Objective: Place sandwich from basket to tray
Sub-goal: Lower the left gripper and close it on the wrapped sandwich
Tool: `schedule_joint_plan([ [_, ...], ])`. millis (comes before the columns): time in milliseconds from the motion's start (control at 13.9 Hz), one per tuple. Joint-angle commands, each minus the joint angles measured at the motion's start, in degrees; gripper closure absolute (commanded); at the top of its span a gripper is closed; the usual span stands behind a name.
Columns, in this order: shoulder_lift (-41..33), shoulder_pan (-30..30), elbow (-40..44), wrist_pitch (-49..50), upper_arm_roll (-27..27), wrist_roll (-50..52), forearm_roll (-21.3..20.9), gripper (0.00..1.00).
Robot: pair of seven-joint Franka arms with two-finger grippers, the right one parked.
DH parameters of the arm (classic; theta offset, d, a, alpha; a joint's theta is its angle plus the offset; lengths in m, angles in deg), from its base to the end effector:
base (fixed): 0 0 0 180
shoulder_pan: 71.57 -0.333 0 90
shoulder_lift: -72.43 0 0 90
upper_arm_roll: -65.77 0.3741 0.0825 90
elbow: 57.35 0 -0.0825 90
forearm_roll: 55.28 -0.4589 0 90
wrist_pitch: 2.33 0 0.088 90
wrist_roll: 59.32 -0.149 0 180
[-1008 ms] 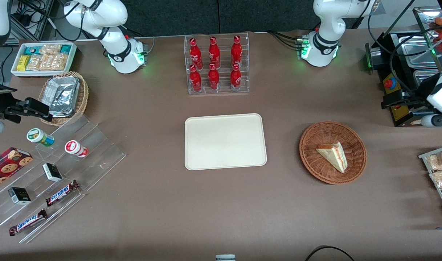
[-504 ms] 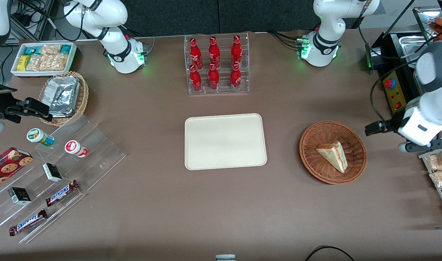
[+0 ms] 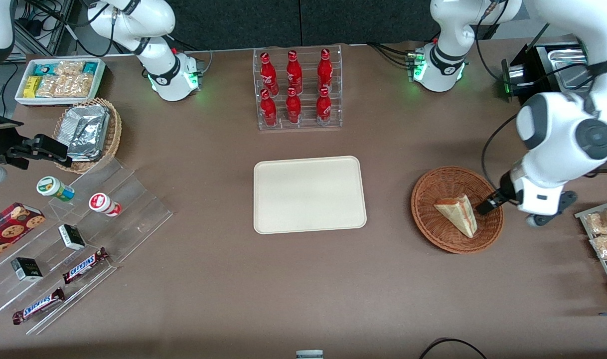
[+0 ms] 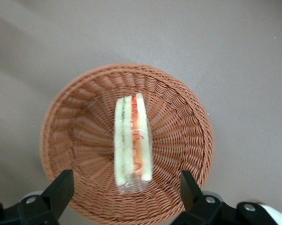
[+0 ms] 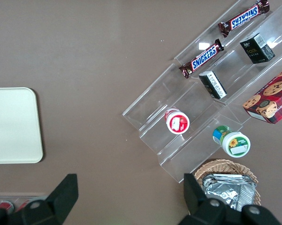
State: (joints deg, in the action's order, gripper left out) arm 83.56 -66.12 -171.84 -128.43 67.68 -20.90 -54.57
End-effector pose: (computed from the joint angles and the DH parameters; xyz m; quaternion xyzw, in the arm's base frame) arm 0.6622 -0.0422 0.3357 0.9530 0.3029 0.0033 0.0032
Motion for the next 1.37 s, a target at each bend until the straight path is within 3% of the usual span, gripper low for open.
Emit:
schedule_joint_plan([
  [0, 1.2, 1.3, -2.7, -4.6, 0.2, 3.3, -0.9, 0.00],
  [288, 4.0, 1.6, -4.1, -10.8, 0.2, 8.0, -0.9, 0.00],
  [1152, 6.4, 1.9, -8.9, -15.2, 0.2, 7.9, -1.0, 0.00],
  [1224, 6.4, 1.9, -8.8, -15.1, 0.2, 8.0, -1.0, 0.07],
  [1296, 6.4, 1.9, -8.6, -14.6, 0.1, 7.9, -0.9, 0.56],
])
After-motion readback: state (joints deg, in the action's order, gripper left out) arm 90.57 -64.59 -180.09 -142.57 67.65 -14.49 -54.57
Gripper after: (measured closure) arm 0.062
